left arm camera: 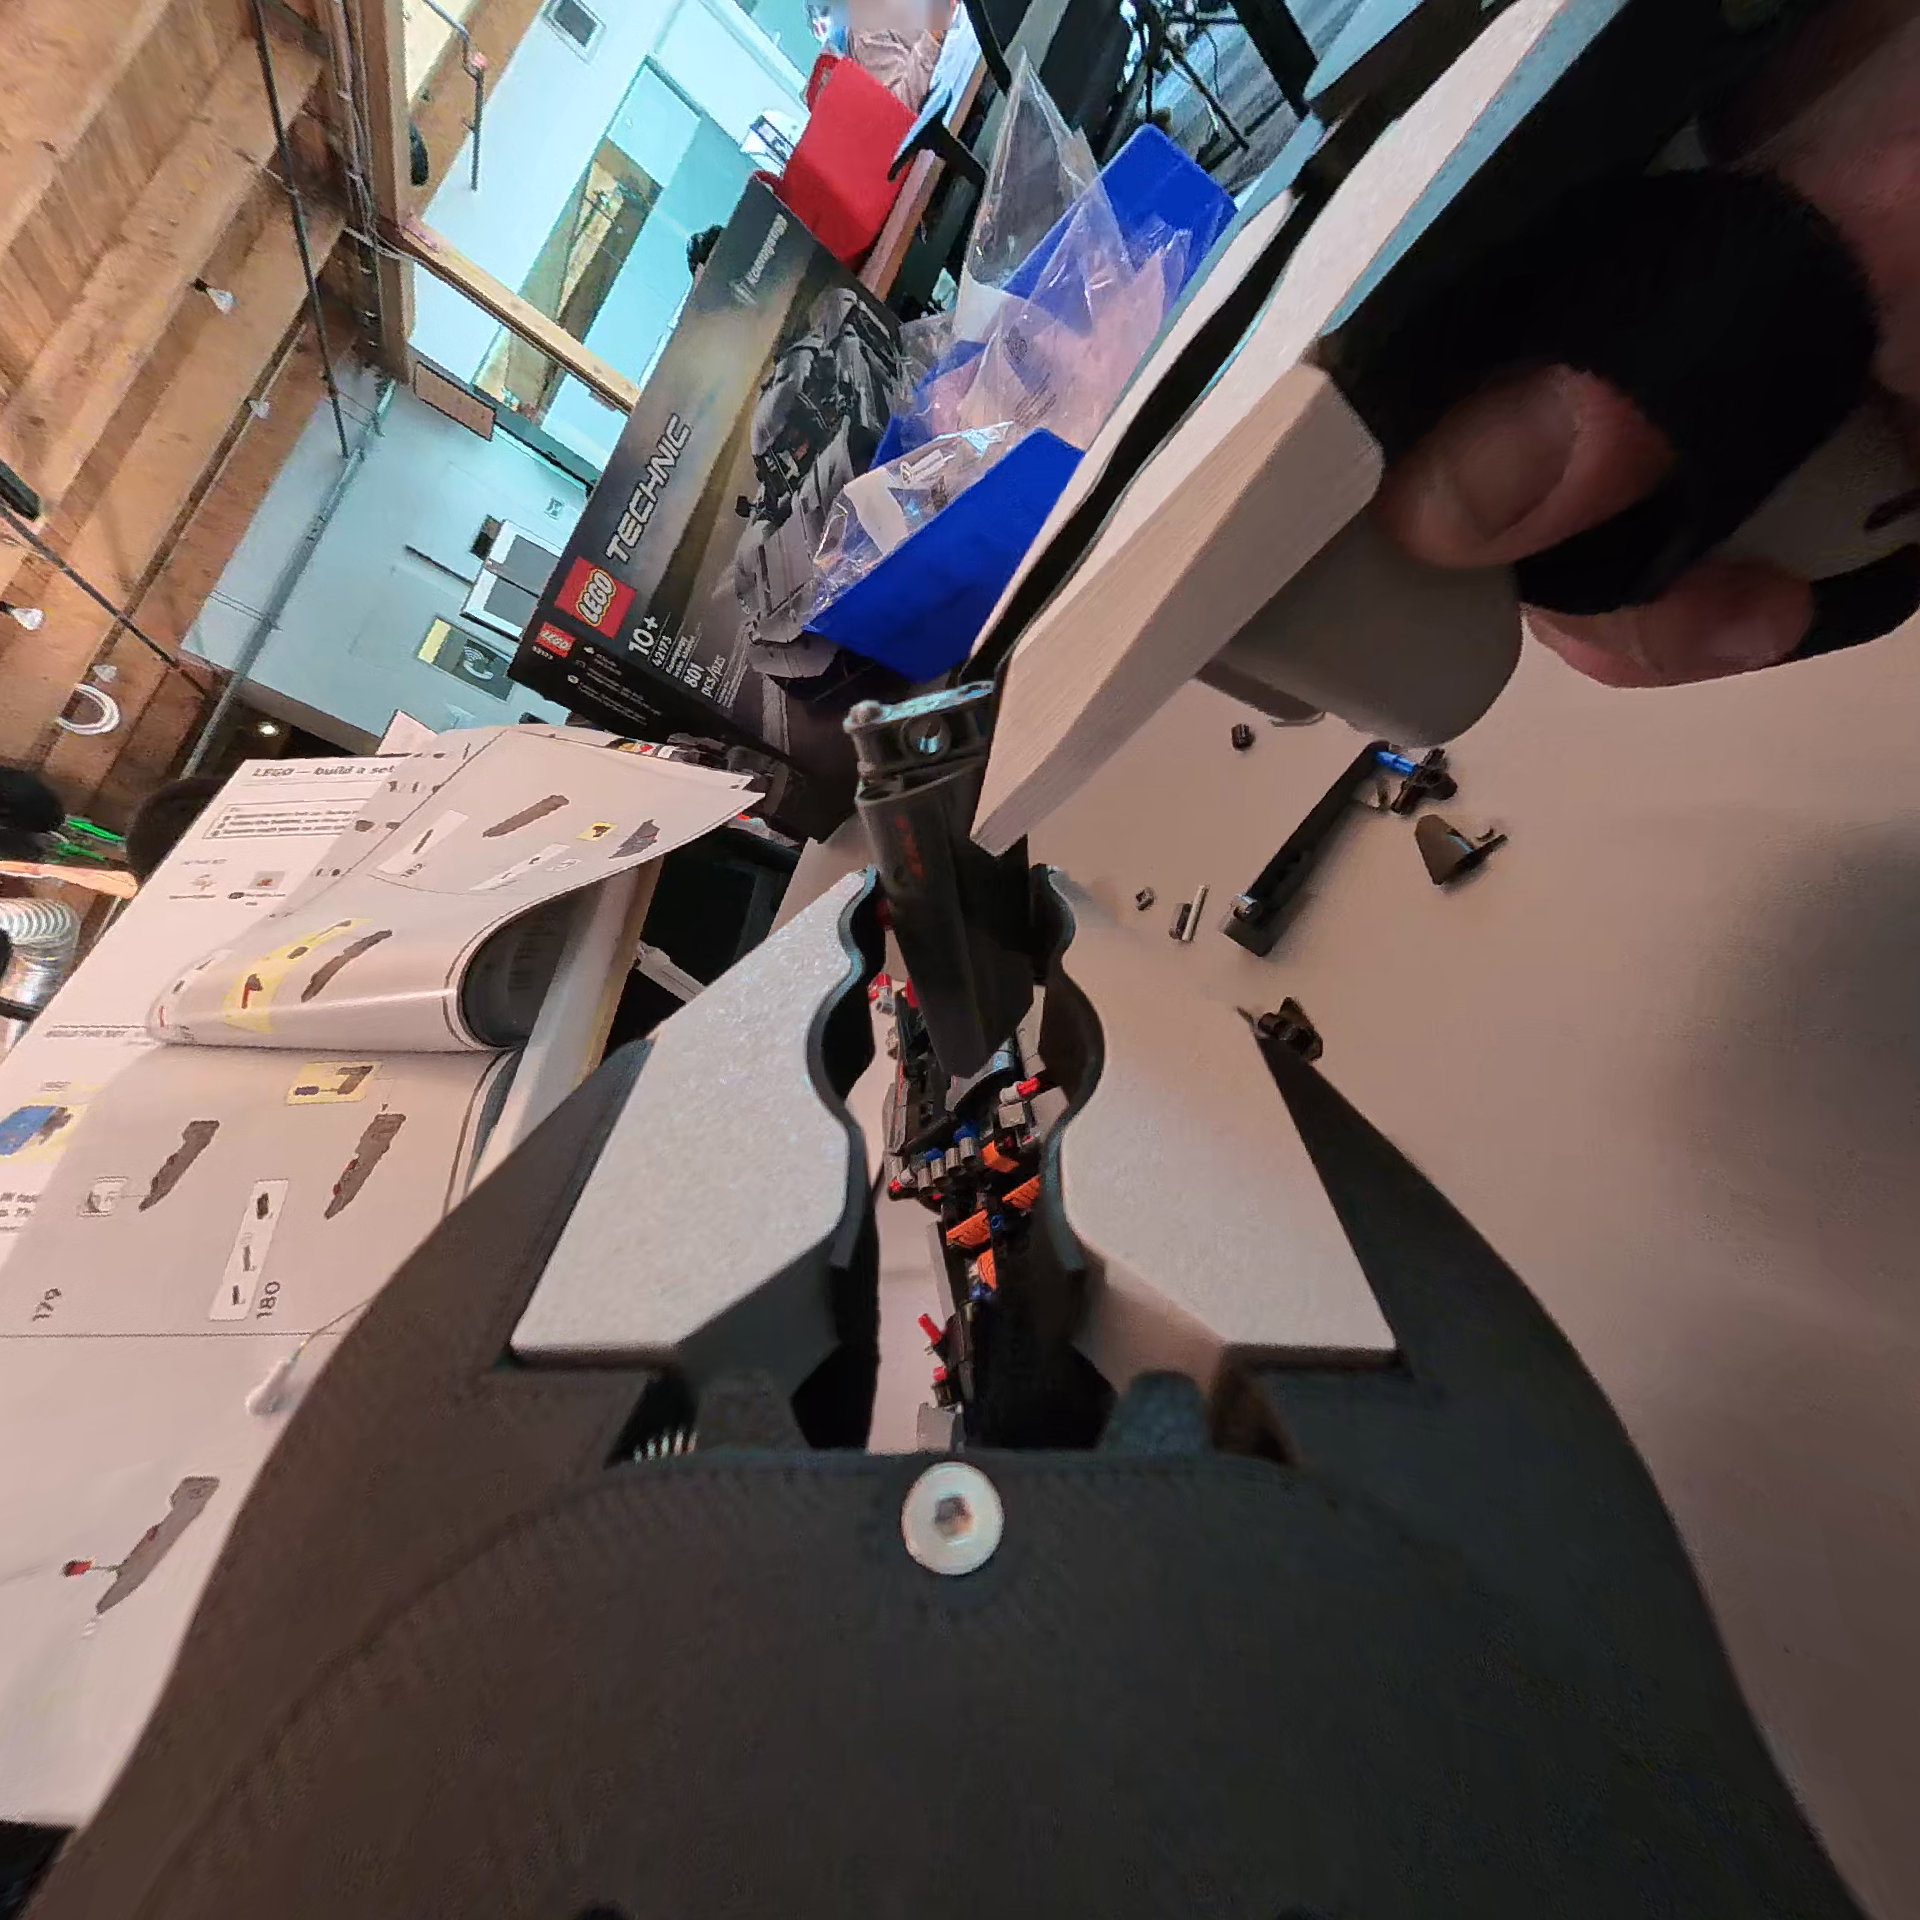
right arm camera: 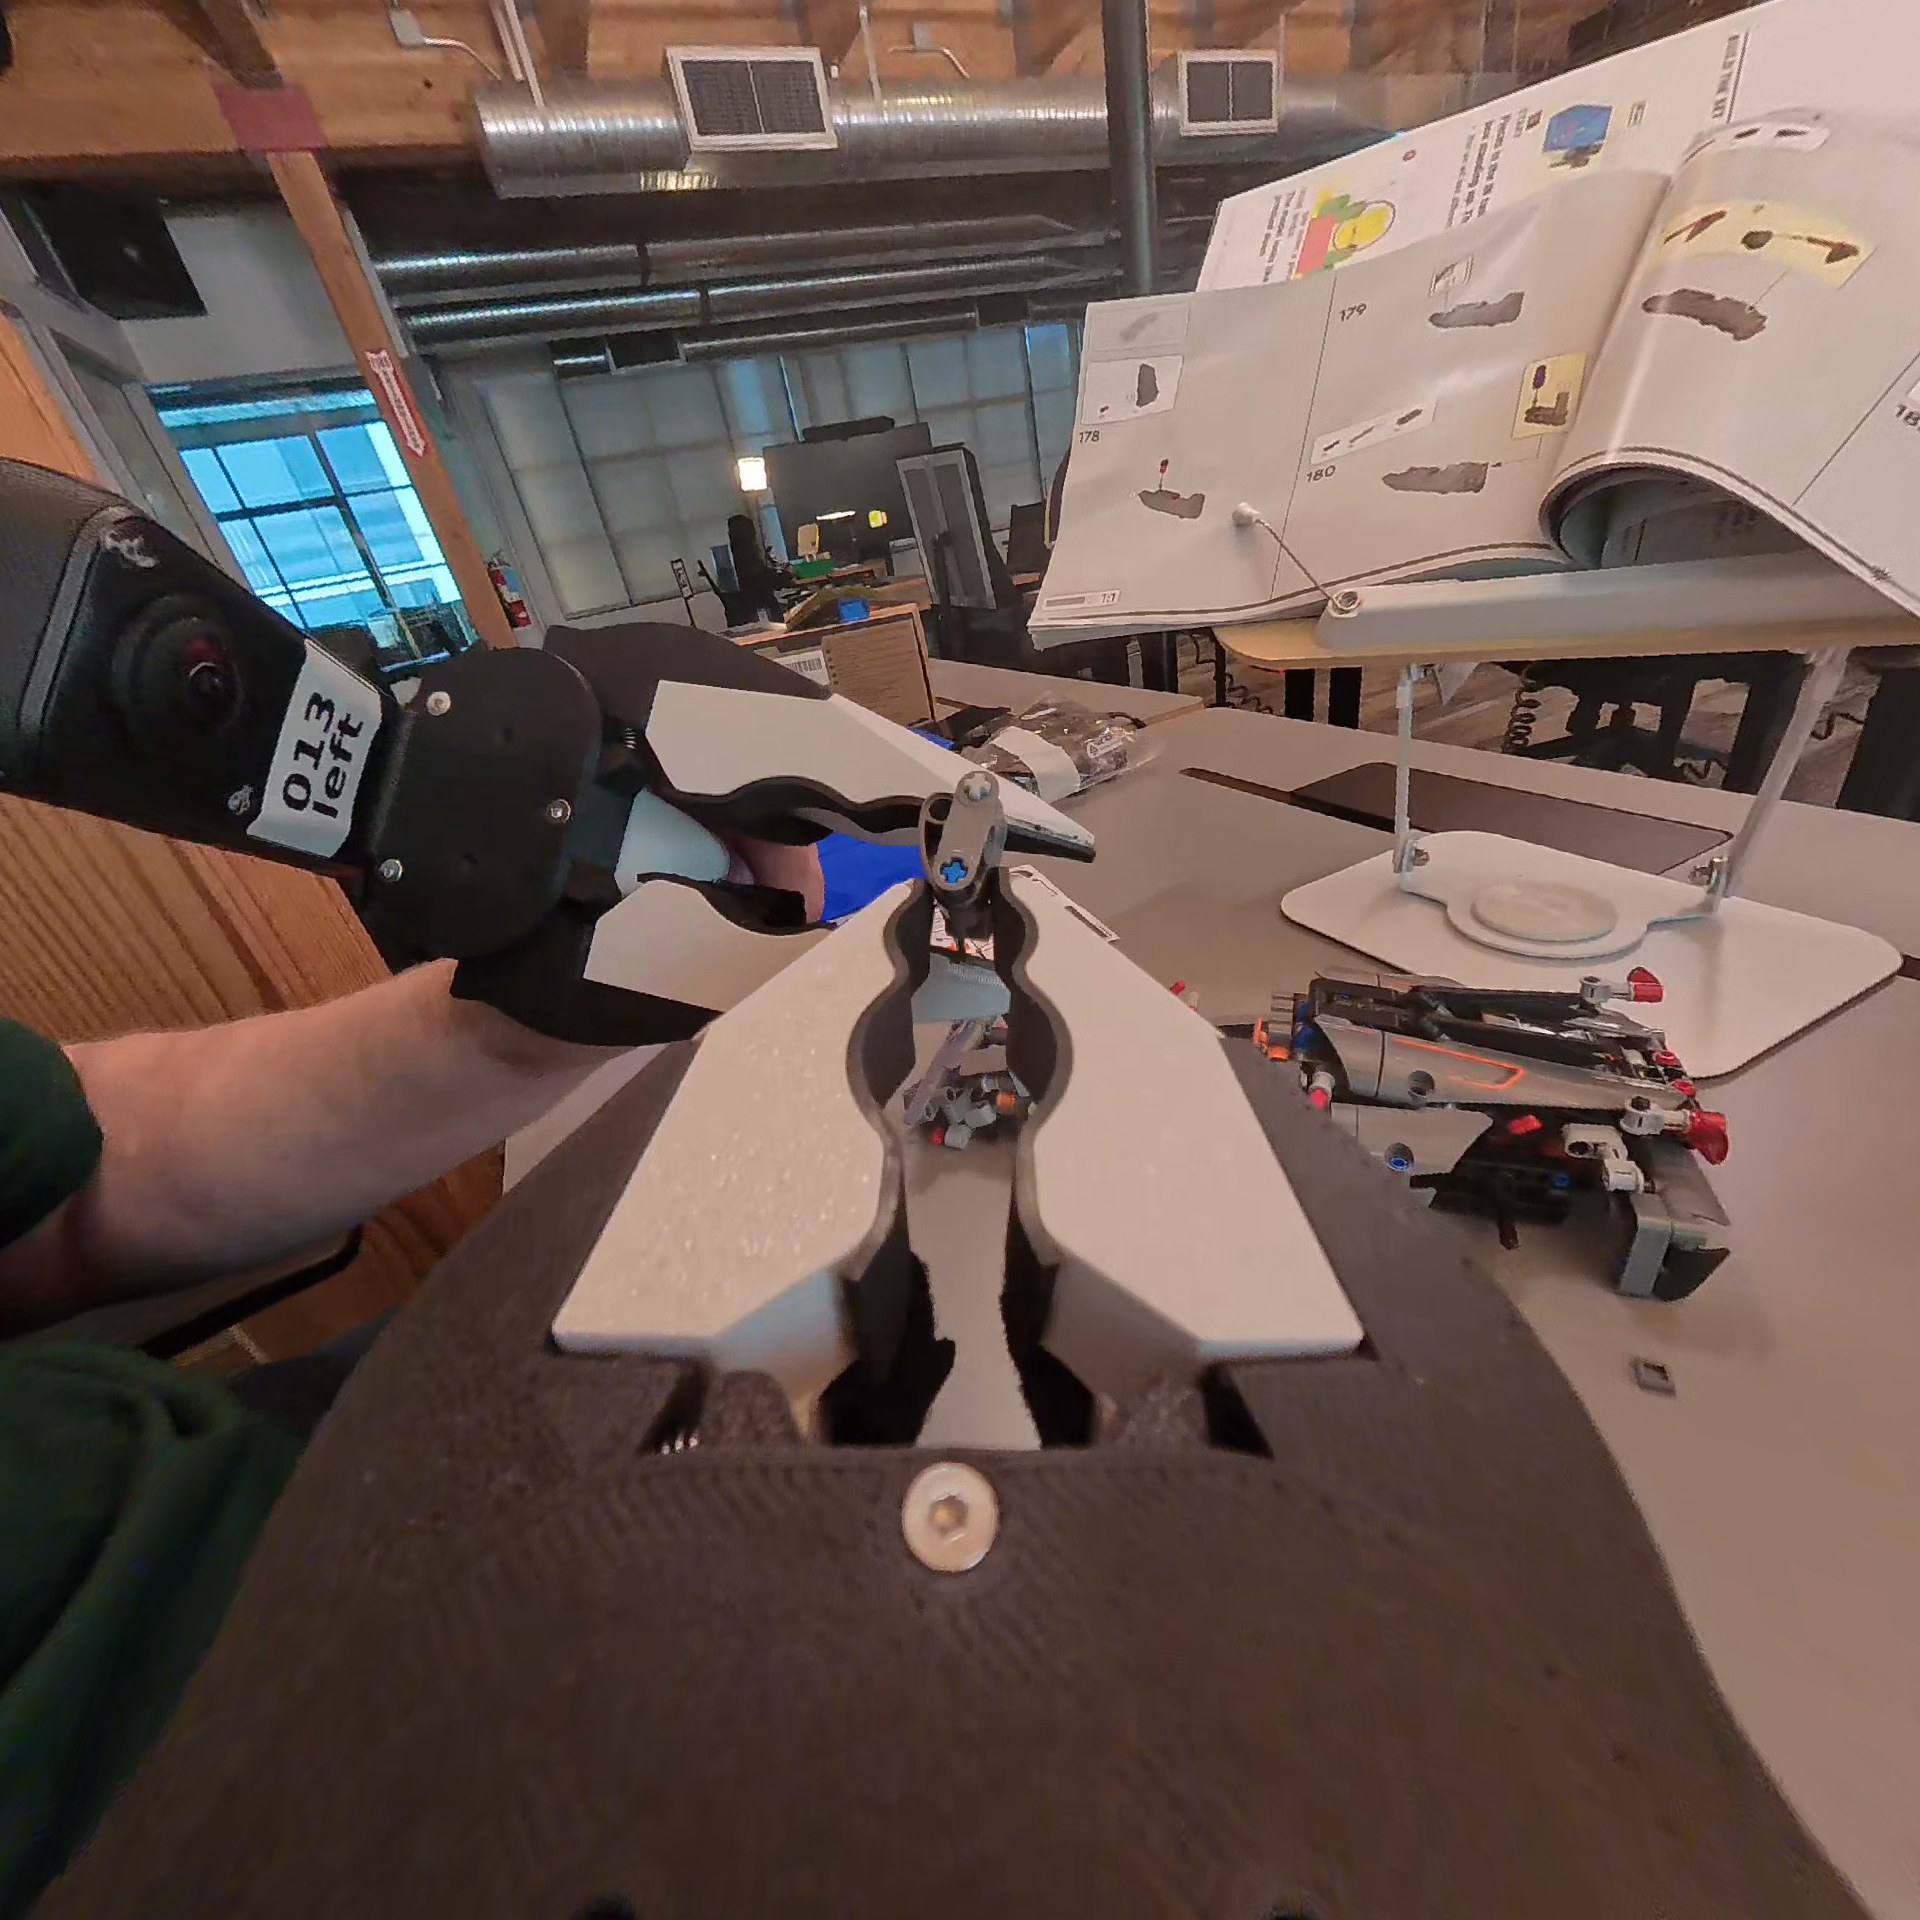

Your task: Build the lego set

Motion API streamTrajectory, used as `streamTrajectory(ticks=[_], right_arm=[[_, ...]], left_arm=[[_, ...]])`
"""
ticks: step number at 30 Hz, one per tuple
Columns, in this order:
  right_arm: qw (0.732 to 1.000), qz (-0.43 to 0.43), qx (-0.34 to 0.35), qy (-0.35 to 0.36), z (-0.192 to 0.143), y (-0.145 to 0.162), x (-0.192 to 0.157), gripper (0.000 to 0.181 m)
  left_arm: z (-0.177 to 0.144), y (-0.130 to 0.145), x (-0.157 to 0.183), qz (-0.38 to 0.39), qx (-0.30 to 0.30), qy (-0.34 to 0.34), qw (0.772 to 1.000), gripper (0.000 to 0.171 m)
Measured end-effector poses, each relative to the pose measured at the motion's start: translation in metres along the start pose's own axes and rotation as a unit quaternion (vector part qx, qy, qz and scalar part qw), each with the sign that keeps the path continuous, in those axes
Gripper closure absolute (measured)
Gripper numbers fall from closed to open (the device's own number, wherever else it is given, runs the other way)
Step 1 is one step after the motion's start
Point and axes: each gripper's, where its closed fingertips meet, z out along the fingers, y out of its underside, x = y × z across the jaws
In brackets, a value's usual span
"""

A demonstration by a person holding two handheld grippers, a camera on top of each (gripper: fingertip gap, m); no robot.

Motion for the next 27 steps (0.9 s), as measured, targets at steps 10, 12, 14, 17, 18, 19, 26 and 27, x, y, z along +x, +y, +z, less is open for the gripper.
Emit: streamTrajectory(ticks=[10, 12, 14, 17, 18, 19, 26, 27], right_arm=[[1.0, 0.005, -0.014, -0.022, 0.001, -0.001, -0.001, 0.17], [1.0, -0.001, -0.019, -0.02, 0.002, 0.001, 0.0, 0.173], [1.0, -0.001, -0.017, -0.019, 0.002, 0.0, 0.001, 0.173], [1.0, -0.018, -0.02, -0.002, 0.003, 0.0, 0.005, 0.173], [0.999, -0.032, -0.02, 0.013, 0.003, -0.001, 0.008, 0.173], [0.999, -0.045, -0.021, 0.021, 0.003, -0.002, 0.009, 0.173], [0.998, -0.057, -0.027, 0.025, 0.008, -0.004, 0.007, 0.173], [0.998, -0.049, -0.023, 0.021, 0.008, -0.005, 0.008, 0.173]], left_arm=[[-0.002, -0.002, 0.0, -0.021, 0.041, 0.029, 0.998, 0.148], [0.0, 0.0, 0.0, -0.013, 0.037, 0.029, 0.999, 0.148], [0.001, 0.0, 0.0, -0.018, 0.042, 0.031, 0.998, 0.147], [0.004, 0.002, -0.002, -0.017, 0.035, 0.02, 0.999, 0.146], [0.004, 0.002, -0.003, -0.013, 0.033, 0.011, 0.999, 0.144], [0.004, 0.002, -0.004, -0.008, 0.031, 0.002, 0.999, 0.141], [0.008, 0.003, -0.013, 0.038, -0.011, -0.048, 0.998, 0.146], [0.009, 0.002, -0.014, 0.038, -0.009, -0.049, 0.998, 0.146]])
